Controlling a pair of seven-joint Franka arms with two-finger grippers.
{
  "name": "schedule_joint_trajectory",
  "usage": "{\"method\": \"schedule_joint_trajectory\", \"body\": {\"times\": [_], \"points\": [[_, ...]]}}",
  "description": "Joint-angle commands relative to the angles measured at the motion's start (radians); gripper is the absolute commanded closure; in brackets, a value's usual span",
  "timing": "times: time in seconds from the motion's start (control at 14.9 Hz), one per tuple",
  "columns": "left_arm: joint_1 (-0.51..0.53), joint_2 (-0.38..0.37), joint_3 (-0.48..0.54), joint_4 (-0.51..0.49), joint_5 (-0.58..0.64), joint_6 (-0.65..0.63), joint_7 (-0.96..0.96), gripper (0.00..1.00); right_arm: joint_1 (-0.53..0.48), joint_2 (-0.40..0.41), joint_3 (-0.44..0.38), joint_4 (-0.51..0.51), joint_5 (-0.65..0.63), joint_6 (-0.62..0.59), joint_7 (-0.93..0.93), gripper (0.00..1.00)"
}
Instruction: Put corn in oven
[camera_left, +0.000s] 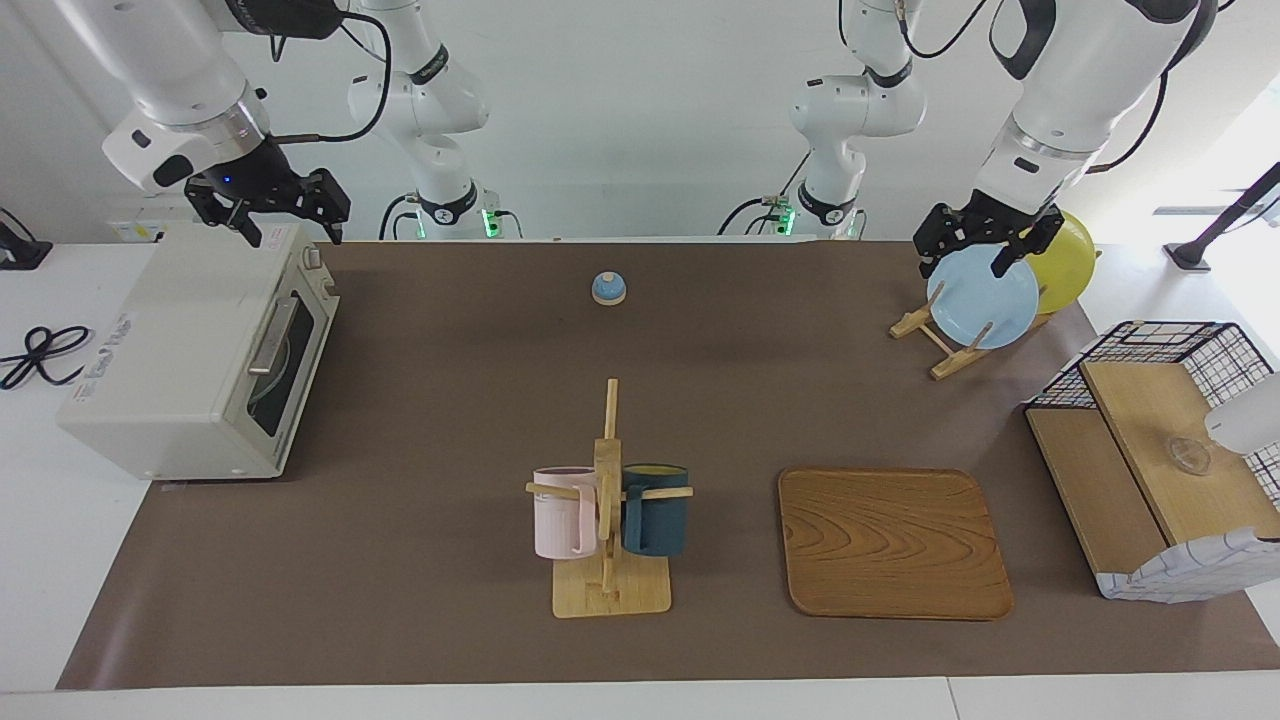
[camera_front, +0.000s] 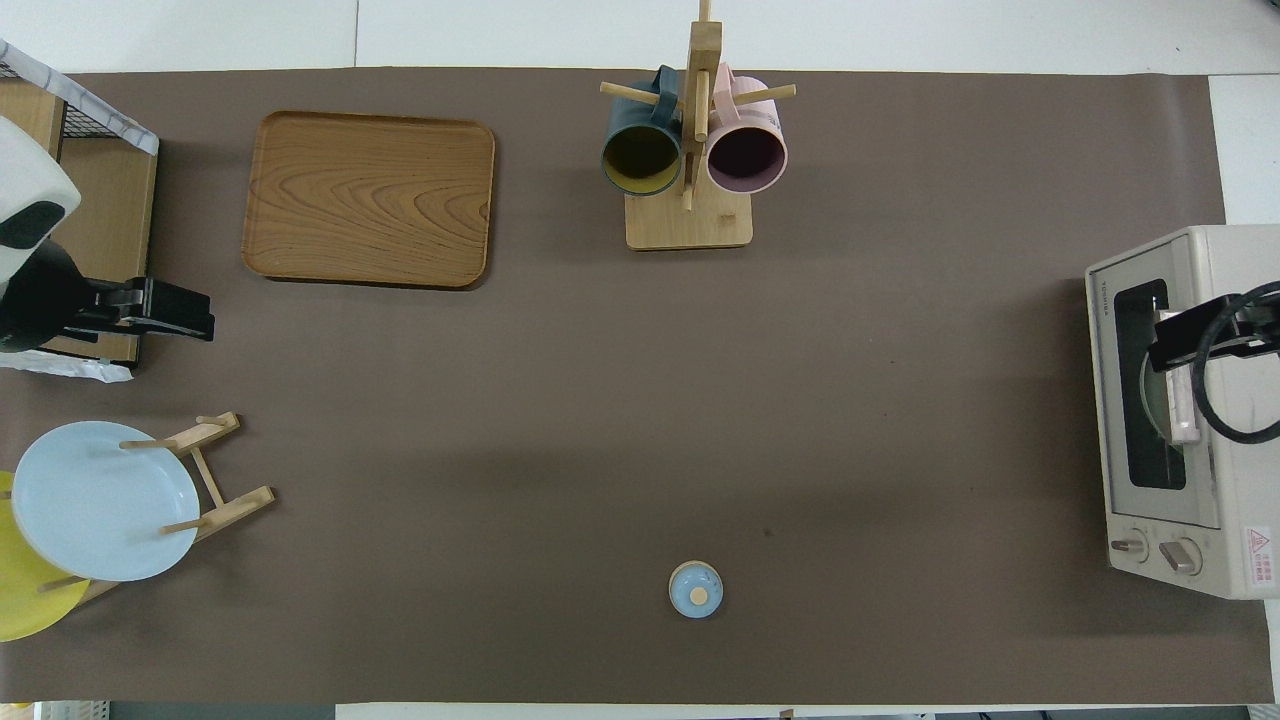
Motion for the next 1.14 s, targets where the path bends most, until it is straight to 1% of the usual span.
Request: {"method": "schedule_joint_trajectory", "body": {"times": [0.0, 0.27, 1.08], "points": [[0.013, -0.015, -0.007, -0.013, -0.007, -0.001, 0.001, 0.0, -0.02, 0.012, 0.002, 0.018, 0.031, 0.01, 0.008, 0.0], [0.013, -0.014, -0.007, -0.013, -0.007, -0.001, 0.001, 0.0, -0.043, 0.014, 0.004, 0.018, 0.028, 0.018, 0.01, 0.0], [0.012, -0.014, -0.007, -0.013, -0.007, -0.001, 0.001, 0.0, -0.043, 0.014, 0.013, 0.018, 0.025, -0.008, 0.008, 0.0]]}}
